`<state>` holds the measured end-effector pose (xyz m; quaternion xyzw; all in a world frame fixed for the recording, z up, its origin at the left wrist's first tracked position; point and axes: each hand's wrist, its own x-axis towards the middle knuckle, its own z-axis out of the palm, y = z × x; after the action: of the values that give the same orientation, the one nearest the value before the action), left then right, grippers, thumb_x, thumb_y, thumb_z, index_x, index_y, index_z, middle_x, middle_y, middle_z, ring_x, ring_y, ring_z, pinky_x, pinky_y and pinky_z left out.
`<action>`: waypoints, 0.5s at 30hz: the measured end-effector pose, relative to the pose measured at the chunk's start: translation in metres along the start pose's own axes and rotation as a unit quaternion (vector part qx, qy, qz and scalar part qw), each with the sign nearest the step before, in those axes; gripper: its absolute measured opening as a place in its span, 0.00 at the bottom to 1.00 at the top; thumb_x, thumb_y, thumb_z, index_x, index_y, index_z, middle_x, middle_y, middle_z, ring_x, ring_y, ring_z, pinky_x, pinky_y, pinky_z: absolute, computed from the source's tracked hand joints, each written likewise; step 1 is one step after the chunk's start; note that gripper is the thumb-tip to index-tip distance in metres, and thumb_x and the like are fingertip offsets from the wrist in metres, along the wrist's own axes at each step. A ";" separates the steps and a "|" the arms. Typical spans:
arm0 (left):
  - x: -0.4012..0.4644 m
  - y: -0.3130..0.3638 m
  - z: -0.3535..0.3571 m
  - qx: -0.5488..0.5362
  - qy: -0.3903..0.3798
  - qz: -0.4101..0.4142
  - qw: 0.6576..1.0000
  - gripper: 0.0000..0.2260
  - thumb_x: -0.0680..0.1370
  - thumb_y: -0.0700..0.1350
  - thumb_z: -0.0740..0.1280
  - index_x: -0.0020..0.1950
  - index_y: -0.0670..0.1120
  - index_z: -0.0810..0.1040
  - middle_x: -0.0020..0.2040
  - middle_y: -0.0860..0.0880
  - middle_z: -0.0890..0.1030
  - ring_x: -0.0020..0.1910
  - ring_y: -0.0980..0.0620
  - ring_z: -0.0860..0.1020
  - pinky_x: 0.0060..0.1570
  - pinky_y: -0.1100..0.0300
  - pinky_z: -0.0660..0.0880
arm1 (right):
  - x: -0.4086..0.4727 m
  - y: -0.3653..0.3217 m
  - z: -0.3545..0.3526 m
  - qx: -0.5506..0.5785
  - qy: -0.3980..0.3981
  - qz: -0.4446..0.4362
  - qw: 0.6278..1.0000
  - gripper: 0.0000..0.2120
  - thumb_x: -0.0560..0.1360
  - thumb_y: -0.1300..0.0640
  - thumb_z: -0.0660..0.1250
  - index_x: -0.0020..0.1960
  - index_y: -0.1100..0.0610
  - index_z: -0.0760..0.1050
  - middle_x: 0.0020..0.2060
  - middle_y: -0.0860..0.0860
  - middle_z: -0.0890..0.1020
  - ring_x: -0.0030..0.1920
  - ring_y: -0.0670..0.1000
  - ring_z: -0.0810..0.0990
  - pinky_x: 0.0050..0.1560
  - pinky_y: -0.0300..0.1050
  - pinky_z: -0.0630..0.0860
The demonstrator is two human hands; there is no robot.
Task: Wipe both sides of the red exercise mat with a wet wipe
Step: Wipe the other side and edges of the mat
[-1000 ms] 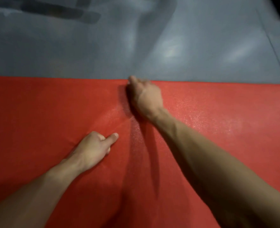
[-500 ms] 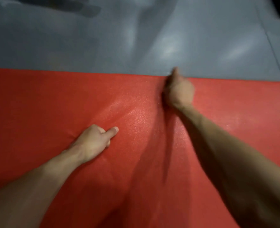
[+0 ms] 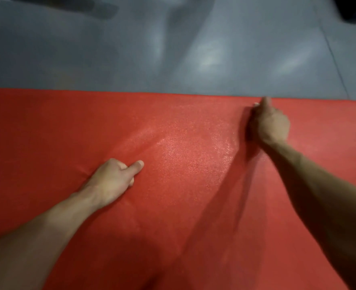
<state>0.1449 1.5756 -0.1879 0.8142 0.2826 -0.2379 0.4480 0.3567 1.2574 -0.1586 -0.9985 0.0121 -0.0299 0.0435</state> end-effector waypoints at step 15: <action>-0.003 0.002 0.000 0.011 0.003 0.009 1.000 0.29 0.81 0.61 0.65 0.25 0.45 0.71 0.19 0.51 0.67 0.16 0.53 0.64 0.28 0.60 0.62 | -0.007 -0.004 0.005 -0.004 0.027 -0.034 0.999 0.12 0.84 0.50 0.56 0.58 0.58 0.69 0.45 0.67 0.82 0.45 0.70 0.81 0.39 0.55 0.68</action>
<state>0.1439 1.5740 -0.1855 0.8223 0.2741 -0.2346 0.4401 0.3499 1.2622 -0.1631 -0.9973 -0.0206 -0.0586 0.0383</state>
